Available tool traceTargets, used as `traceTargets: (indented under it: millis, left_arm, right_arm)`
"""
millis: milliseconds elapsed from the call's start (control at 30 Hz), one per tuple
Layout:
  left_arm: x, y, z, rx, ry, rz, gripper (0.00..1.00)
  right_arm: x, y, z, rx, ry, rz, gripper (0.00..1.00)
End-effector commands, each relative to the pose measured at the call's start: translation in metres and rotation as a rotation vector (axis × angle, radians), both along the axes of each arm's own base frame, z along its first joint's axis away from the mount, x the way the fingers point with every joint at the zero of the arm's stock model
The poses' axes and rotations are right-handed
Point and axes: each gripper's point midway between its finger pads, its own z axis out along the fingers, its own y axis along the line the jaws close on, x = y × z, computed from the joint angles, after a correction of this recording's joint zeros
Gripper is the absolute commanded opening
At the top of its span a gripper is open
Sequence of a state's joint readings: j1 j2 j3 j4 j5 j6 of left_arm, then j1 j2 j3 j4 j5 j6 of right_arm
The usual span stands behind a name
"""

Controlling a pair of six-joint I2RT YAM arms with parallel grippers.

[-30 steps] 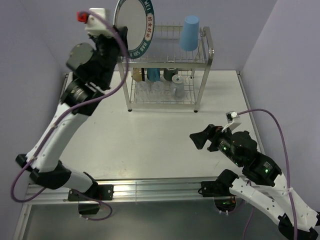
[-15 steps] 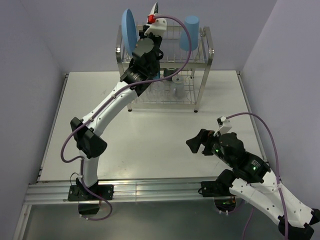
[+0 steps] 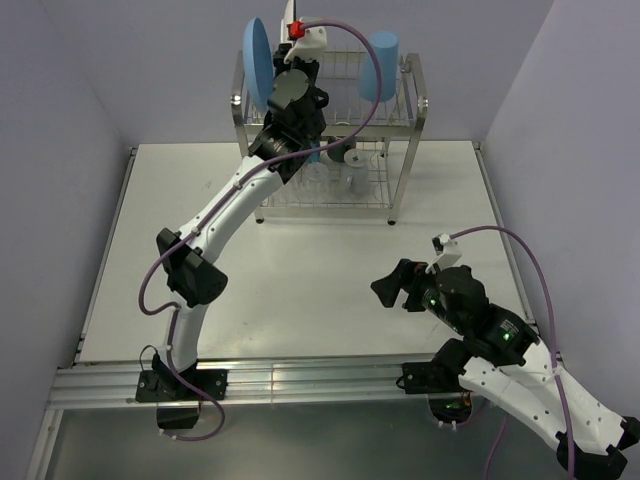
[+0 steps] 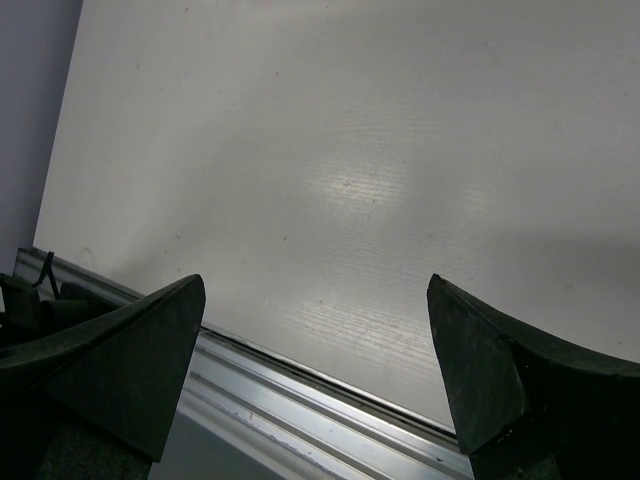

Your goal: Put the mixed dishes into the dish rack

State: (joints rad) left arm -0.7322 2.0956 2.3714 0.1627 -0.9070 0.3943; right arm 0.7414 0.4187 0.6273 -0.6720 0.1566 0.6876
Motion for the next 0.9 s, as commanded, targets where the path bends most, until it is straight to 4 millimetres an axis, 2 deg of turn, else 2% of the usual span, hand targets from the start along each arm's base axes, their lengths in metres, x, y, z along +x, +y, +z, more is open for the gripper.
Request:
traceTargets:
  millis: [0,733,833,867]
  left_arm:
    - [-0.004,0.008,0.020,-0.116,-0.074,0.003,0.00]
    - [0.037,0.001,-0.043,-0.091,0.037,-0.006,0.00]
    - [0.039,0.000,-0.049,-0.087,0.046,-0.003,0.14]
    - [0.039,0.000,-0.049,-0.089,0.045,-0.005,0.27]
  right_arm:
    - [0.005,0.001,0.013,0.041,-0.045,-0.015,1.00]
    - [0.006,-0.001,0.009,0.035,-0.055,-0.022,1.00]
    - [0.006,-0.001,0.008,0.033,-0.051,-0.023,1.00]
    - [0.006,-0.001,0.008,0.034,-0.052,-0.023,1.00]
